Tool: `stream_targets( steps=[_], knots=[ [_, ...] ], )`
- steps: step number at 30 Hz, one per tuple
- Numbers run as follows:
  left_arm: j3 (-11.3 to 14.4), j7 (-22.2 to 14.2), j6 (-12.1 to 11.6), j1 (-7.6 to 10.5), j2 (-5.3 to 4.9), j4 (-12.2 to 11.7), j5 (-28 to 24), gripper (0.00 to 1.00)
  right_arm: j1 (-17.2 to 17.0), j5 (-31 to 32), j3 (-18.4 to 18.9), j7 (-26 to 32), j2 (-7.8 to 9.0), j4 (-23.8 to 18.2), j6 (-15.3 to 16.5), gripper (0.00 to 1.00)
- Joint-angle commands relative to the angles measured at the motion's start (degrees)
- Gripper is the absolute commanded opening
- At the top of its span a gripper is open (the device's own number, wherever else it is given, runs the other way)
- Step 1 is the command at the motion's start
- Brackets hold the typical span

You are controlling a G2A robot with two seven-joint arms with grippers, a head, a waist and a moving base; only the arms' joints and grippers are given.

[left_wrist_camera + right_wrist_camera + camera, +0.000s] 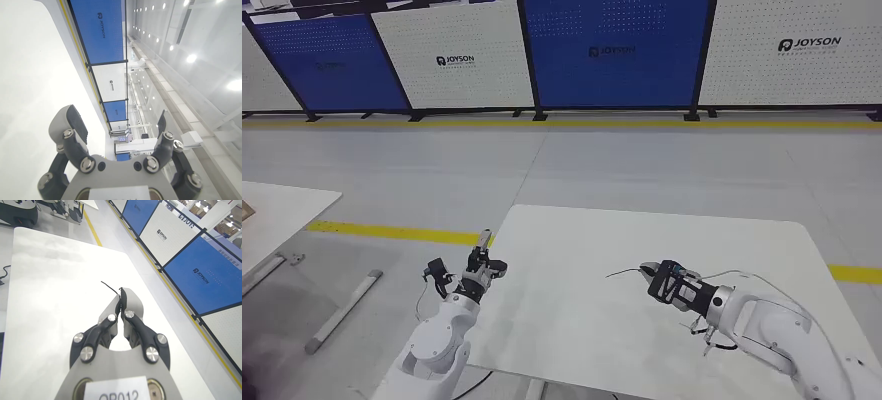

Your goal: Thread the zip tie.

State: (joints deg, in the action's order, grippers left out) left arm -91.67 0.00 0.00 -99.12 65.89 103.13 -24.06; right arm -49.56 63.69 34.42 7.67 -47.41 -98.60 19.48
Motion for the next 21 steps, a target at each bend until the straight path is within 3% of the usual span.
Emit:
stream_targets(
  steps=[1, 5, 13, 17, 21],
  knots=[
    [0.00, 0.00, 0.00, 0.00, 0.00, 0.00, 0.00, 1.00, 0.00, 0.00, 0.00, 0.00, 0.00, 0.00, 0.00, 0.00],
    [0.00, 0.00, 0.00, 0.00, 0.00, 0.00, 0.00, 1.00, -0.34, 2.50, 0.50, -1.32, -0.08, -0.18, -0.03, 0.00],
    [0.00, 0.00, 0.00, 0.00, 0.00, 0.00, 0.00, 1.00, 0.86, 13.97, -2.06, -18.09, 0.64, 3.58, 0.00, 0.00],
    [0.00, 0.00, 0.00, 0.00, 0.00, 0.00, 0.00, 1.00, 2.53, 20.91, -4.36, -23.84, 0.93, 5.64, 0.00, 0.00],
    [0.00, 0.00, 0.00, 0.00, 0.00, 0.00, 0.00, 1.00, 3.95, 24.00, -6.27, -28.67, 0.91, 8.73, 0.00, 0.00]
  ],
)
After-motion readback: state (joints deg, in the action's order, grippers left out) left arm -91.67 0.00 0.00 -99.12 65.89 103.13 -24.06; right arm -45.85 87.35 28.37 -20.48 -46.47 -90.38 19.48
